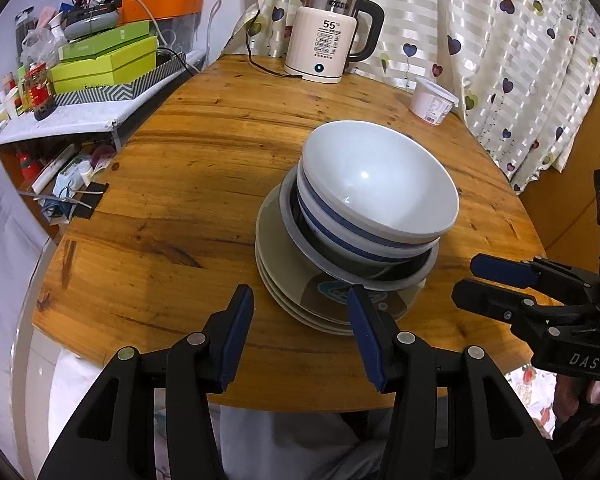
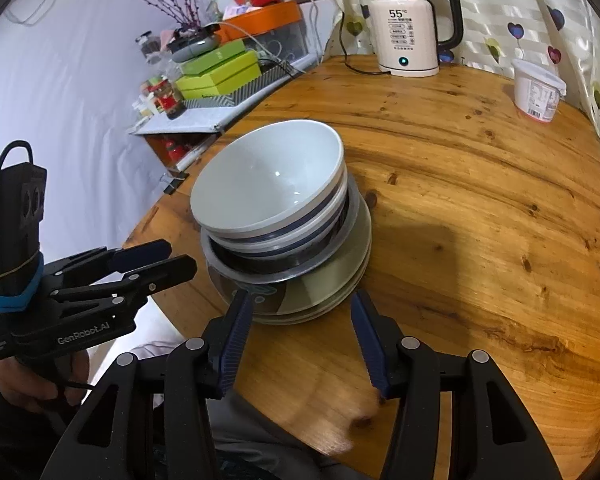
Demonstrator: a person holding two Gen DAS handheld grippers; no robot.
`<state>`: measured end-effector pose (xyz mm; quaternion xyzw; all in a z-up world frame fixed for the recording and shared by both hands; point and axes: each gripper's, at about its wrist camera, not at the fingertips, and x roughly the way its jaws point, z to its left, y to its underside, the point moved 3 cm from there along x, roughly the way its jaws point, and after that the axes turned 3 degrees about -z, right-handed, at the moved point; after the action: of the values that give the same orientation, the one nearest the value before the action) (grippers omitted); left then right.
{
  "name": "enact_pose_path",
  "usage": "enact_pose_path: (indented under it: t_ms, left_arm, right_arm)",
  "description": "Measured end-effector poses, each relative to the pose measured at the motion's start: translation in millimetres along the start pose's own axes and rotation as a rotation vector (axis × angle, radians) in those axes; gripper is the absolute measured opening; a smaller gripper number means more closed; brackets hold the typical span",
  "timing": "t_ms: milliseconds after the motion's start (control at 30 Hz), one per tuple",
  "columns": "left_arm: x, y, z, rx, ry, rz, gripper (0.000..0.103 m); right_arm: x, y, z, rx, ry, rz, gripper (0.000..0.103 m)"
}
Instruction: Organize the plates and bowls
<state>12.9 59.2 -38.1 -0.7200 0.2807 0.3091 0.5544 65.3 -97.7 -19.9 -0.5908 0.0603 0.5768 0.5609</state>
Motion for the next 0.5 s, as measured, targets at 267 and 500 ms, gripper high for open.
enact_pose_path:
  t_ms: [267, 500]
  left_arm:
    - [-0.2, 0.4, 1.7, -0.016, 0.009, -0.018, 0.05]
    - [2.1, 1.4, 0.9, 0.003, -0.037, -0.016, 0.05]
  right_arm:
    - [3.9, -0.4, 1.6, -0.002, -0.003, 0.006, 0.052]
    - [9.7, -0.5, 3.9, -0.004, -0.004, 0.017, 0.052]
